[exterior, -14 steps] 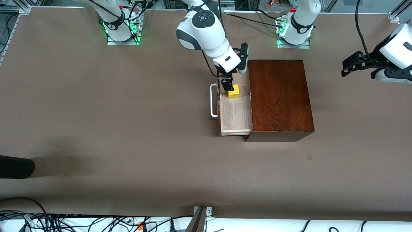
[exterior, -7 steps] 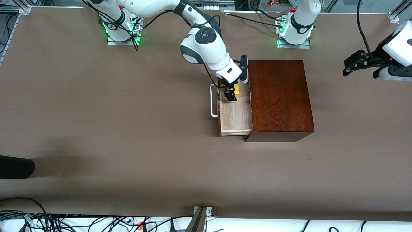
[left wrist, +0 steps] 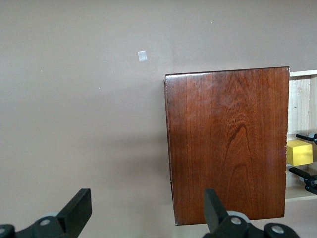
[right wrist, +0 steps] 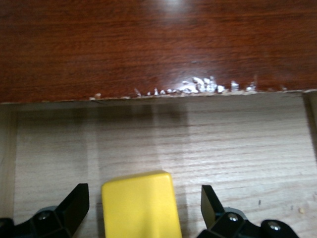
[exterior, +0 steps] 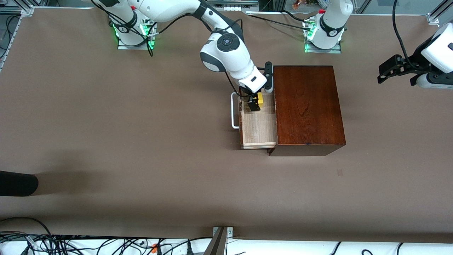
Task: Open drawer, take yellow block, close drawer
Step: 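Close the right gripper on the yellow block and lift it, then carry the block with the right gripper while the left gripper reaches the handle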
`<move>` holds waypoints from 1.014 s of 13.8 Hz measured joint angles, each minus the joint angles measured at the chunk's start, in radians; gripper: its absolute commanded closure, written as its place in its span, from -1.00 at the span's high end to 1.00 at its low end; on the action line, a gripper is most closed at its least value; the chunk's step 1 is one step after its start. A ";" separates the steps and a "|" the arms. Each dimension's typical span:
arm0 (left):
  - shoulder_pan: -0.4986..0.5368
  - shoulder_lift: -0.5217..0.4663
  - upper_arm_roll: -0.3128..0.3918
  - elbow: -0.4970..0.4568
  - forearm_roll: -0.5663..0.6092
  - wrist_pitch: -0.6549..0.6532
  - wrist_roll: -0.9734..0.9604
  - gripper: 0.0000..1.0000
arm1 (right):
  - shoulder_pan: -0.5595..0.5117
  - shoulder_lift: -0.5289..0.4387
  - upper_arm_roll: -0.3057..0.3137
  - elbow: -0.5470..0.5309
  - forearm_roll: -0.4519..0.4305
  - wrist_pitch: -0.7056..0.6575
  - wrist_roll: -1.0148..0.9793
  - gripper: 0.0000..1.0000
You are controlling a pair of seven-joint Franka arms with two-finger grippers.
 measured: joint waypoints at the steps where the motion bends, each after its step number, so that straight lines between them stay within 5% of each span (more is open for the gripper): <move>1: 0.001 0.000 0.001 0.000 0.000 -0.007 0.000 1.00 | 0.001 0.001 0.000 0.000 -0.004 0.000 -0.001 0.17; 3: 0.000 0.000 -0.001 0.000 0.000 -0.013 0.000 1.00 | 0.003 0.001 0.000 0.002 -0.035 -0.002 -0.001 -0.84; 11: 0.001 0.000 0.003 0.000 0.000 -0.018 0.000 1.00 | 0.005 -0.040 0.000 0.045 -0.024 -0.131 0.052 -0.89; 14: 0.001 0.000 0.002 0.000 0.000 -0.019 0.000 1.00 | -0.004 -0.158 -0.006 0.066 0.123 -0.284 0.081 -0.87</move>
